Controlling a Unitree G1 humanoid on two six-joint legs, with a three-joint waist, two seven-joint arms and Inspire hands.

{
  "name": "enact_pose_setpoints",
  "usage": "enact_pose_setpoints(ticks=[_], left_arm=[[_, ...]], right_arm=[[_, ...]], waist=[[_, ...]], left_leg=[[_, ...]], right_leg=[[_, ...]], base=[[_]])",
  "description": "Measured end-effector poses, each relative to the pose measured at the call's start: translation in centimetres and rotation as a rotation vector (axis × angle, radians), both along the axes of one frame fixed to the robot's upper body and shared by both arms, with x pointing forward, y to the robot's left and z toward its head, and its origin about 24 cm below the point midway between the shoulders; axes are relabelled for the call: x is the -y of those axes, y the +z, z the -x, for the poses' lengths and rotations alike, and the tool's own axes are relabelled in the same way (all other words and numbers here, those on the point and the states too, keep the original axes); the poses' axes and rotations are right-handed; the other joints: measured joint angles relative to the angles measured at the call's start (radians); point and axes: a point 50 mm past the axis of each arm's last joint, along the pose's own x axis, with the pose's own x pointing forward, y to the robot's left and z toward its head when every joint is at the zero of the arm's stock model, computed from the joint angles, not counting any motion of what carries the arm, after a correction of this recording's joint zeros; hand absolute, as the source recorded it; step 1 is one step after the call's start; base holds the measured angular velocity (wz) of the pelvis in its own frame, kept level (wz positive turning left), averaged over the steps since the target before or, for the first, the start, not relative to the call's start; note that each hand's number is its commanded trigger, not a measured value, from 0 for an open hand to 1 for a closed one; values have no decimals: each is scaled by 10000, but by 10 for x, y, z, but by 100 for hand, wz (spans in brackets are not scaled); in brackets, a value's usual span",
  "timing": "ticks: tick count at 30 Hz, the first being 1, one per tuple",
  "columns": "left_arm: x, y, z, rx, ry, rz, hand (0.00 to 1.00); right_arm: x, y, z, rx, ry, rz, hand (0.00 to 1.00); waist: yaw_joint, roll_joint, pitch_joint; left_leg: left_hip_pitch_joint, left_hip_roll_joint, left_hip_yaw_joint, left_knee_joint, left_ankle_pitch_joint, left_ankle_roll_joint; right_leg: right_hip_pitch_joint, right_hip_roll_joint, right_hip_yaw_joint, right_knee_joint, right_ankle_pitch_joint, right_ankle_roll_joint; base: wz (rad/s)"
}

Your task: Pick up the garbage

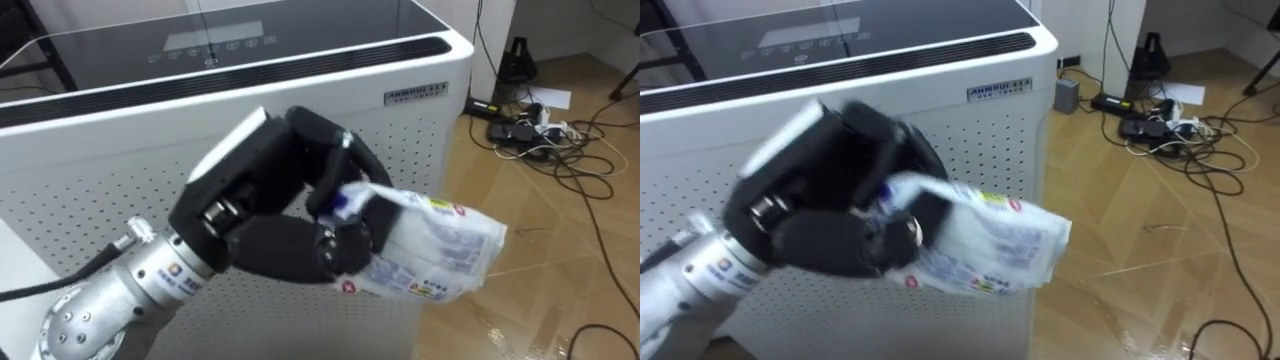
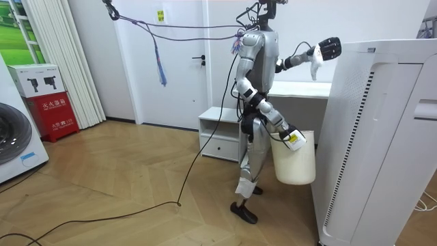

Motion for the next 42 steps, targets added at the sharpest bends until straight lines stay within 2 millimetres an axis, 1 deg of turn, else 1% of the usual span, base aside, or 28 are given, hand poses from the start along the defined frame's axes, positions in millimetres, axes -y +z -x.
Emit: enact_pose_setpoints(ticks=[2, 8, 13, 15, 18, 19, 20, 21, 22, 23, 24, 25, 26, 28, 29, 32, 34, 38, 40, 41, 42], left_arm=[[1, 1, 1, -50, -280, 198, 100], [4, 7, 6, 248, -856, 412, 100], [1, 13, 9, 676, -1194, 352, 100], [0, 14, 10, 757, -1236, 338, 100], [-2, 8, 9, 498, -1235, 265, 100], [-4, 1, 8, 198, -1184, 221, 100], [-5, -2, 7, 24, -1122, 205, 100], [-8, -11, 6, -396, -966, 213, 100], [-10, -23, 3, -964, -801, 220, 100], [-11, -30, 2, -1275, -705, 219, 100], [-15, -43, 0, -1893, -403, 190, 100], [-17, -54, -3, -2359, -109, 95, 100], [-18, -59, -4, -2596, 6, 85, 100], [-18, -75, -7, -3223, 393, -220, 100], [-18, -78, -7, -3312, 430, -296, 100], [-15, -98, -9, -4004, 578, -535, 100], [-13, -117, -9, -4685, 706, -906, 100], [-4, -140, -5, -5661, 522, -1001, 100], [2, -154, -2, -6249, 384, -932, 100], [3, -155, -2, -6306, 364, -918, 100], [5, -157, -2, -6371, 283, -926, 100]], right_arm=[[0, 0, 0, 5, 13, -7, 100], [1, 0, 0, 62, 14, 171, 100], [1, -1, 2, 23, 179, 406, 100], [1, -1, 2, 15, 196, 439, 100], [1, -2, 3, -28, 203, 413, 100], [2, -2, 3, -49, 183, 411, 100], [2, -2, 3, -47, 180, 416, 100], [1, -2, 3, -18, 148, 401, 100], [1, -2, 2, 19, 122, 417, 100], [1, -2, 1, 44, 97, 435, 100], [1, -3, -1, 110, 64, 450, 100], [1, -4, -3, 154, 6, 474, 100], [0, -4, -3, 149, -16, 481, 100], [-1, -5, -10, 186, 45, 574, 100], [-1, -5, -12, 236, 46, 582, 100], [-1, -8, -19, 44, -26, 556, 100], [-3, -7, -29, 112, -29, 567, 100], [-5, -5, -41, 159, -172, 405, 100], [-8, -2, -48, 296, -226, 237, 100], [-8, 0, -50, 385, -239, 163, 100], [-10, 1, -53, 478, -314, -24, 100]], waist=[[9, 26, -16], [105, 21, -12], [381, 13, -7], [427, 13, -7], [433, -17, 14], [433, -1, 7], [441, -31, 27], [427, -22, 28], [386, -49, 50], [351, -56, 57], [299, -93, 85], [268, -159, 134], [252, -187, 162], [253, -256, 191], [257, -259, 191], [256, -246, 193], [113, -191, 223], [81, -190, 253], [70, -250, 299], [74, -279, 318], [59, -338, 353]], left_leg=[[7, 16, 6, -1, 0, 0], [-13, 23, 7, -4, 0, -1], [-47, -17, 64, -8, 0, -1], [-107, -12, 44, 1, 1, -3], [-136, -21, -44, 24, 8, -11], [-141, -22, -49, 25, 8, -11], [-151, -22, -50, 26, 9, -11], [-196, -22, -49, 39, 12, -12], [-295, -22, -78, 107, 11, -12], [-351, -24, -92, 142, 11, -11], [-468, -27, -102, 194, 12, -11], [-651, -27, -93, 307, 11, -11], [-742, -28, -99, 369, 11, -10], [-1356, -37, -211, 673, 12, -6], [-1514, -38, -234, 745, 13, -5], [-1903, -36, -280, 926, 19, 4], [-2315, -49, -446, 1180, 18, 3], [-2789, -89, -524, 1339, 56, 10], [-2992, -139, -499, 1390, 84, 23], [-3099, -138, -503, 1424, 90, 25], [-3292, -135, -556, 1521, 93, 23]], right_leg=[[16, 4, -24, 2, 0, 0], [12, 6, -64, 16, 3, -5], [-102, 36, -15, 73, 32, -46], [-159, 45, -13, 99, 37, -54], [-184, 42, -17, 132, 37, -56], [-193, 37, -17, 143, 37, -56], [-219, 37, -2, 168, 37, -56], [-305, 32, 26, 243, 35, -57], [-351, 15, 4, 253, 35, -57], [-379, -2, -29, 266, 35, -57], [-509, -26, -58, 350, 35, -57], [-671, -49, -62, 433, 36, -57], [-731, -57, -74, 441, 40, -64], [-1227, -143, -215, 616, 69, -95], [-1356, -155, -246, 634, 91, -105], [-1686, -188, -332, 786, 107, -115], [-1955, -220, -465, 887, 115, -130], [-2385, -273, -509, 1029, 137, -165], [-2595, -311, -514, 1103, 138, -165], [-2672, -314, -522, 1119, 141, -170], [-2805, -329, -587, 1153, 150, -183]], base=[[4], [1], [-4], [2], [1], [0], [-5], [0], [0], [8], [6], [5], [7], [14], [14], [9], [19], [7], [2], [8], [14]])
